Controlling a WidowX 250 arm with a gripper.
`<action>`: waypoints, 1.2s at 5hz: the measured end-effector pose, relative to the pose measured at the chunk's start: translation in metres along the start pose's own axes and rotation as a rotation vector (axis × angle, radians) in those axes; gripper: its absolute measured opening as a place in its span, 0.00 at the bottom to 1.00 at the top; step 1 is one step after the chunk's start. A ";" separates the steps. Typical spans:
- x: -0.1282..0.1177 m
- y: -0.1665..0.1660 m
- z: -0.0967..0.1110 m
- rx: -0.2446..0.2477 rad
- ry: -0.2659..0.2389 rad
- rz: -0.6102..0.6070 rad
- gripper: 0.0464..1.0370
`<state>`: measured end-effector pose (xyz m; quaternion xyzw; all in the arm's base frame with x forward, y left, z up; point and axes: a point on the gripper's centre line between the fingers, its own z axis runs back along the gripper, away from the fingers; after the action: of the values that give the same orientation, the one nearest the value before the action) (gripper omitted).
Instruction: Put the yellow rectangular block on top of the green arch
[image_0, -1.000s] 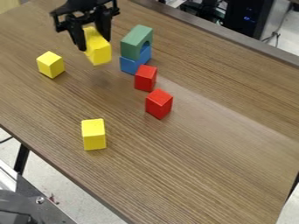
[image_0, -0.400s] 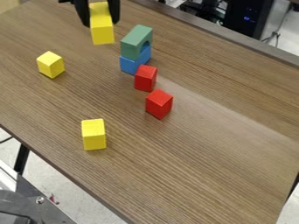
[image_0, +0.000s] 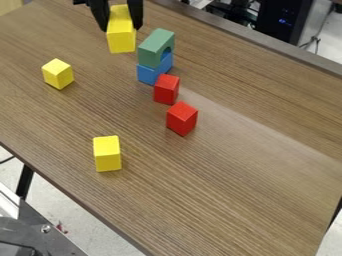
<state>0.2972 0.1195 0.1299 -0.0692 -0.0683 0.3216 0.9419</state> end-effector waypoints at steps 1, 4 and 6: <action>0.025 -0.002 -0.004 0.065 -0.015 -0.062 0.53; -0.010 -0.048 -0.014 0.102 0.102 -0.287 0.53; -0.012 -0.055 -0.010 0.079 0.119 -0.347 0.53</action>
<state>0.3222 0.0684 0.1287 -0.0383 -0.0110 0.1519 0.9876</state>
